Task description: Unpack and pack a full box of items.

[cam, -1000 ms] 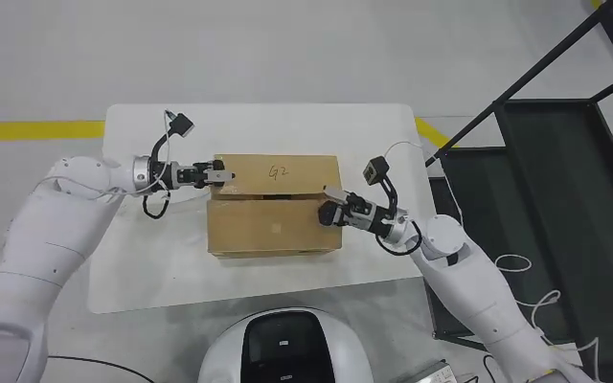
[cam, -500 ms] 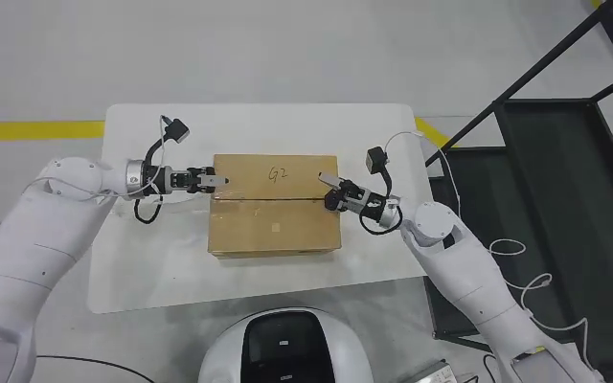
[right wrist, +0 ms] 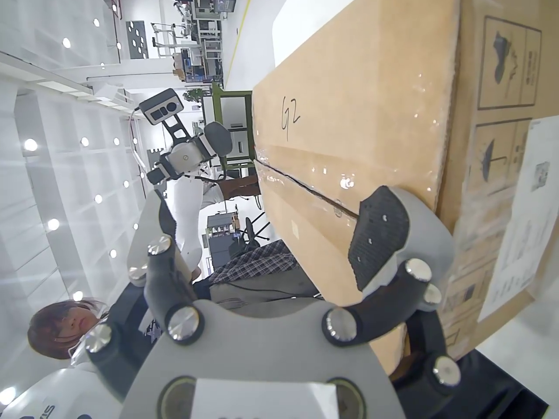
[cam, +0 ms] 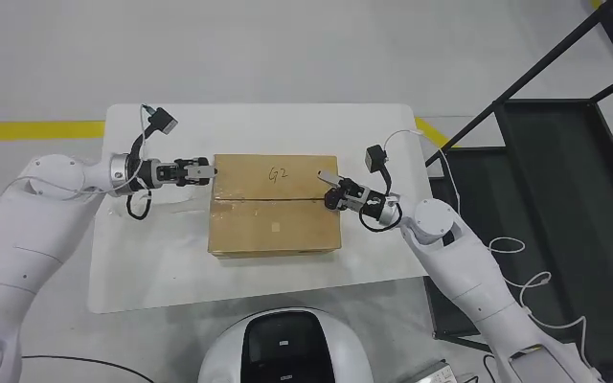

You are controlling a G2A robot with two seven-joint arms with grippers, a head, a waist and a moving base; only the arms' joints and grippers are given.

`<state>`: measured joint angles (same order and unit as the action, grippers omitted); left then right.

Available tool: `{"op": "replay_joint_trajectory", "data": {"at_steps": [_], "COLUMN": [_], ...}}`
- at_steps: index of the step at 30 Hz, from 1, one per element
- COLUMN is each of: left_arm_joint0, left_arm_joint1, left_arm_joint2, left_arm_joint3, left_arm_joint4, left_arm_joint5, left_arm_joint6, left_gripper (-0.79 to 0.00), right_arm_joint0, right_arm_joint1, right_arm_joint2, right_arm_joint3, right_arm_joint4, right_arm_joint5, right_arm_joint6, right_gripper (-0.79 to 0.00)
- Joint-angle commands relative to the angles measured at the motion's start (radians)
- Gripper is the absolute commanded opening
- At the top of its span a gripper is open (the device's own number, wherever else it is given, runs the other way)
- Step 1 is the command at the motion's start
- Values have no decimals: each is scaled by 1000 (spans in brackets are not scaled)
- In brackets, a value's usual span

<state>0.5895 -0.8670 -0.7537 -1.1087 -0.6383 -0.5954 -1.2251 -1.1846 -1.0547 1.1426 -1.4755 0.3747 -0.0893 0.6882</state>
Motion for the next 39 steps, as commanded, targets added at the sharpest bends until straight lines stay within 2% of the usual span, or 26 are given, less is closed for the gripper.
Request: {"op": "replay_joint_trajectory", "data": {"at_steps": [1,19,23,26,29,34,39], "left_arm_joint0": [0,0,35,107,223,515,773], "left_arm_joint1": [0,0,2,19,49,104,130], "left_arm_joint2": [1,1,-21,-65,-138,-299,-420], "left_arm_joint3": [0,0,-14,-49,-100,-227,-375], "left_arm_joint4": [1,1,28,24,4,-95,-205], "left_arm_joint5": [1,1,43,47,42,-3,-58], "left_arm_joint6": [-1,-1,132,211,299,498,661], "left_gripper": [0,0,0,0,0,0,0], "right_arm_joint0": [0,0,0,0,0,0,0], "right_arm_joint1": [0,0,0,0,0,0,0], "right_arm_joint2": [0,0,0,0,0,0,0], "right_arm_joint3": [0,0,0,0,0,0,0], "right_arm_joint4": [0,0,0,0,0,0,0], "right_arm_joint5": [0,0,0,0,0,0,0], "right_arm_joint6": [0,0,0,0,0,0,0], "right_gripper": [0,0,0,0,0,0,0]}}
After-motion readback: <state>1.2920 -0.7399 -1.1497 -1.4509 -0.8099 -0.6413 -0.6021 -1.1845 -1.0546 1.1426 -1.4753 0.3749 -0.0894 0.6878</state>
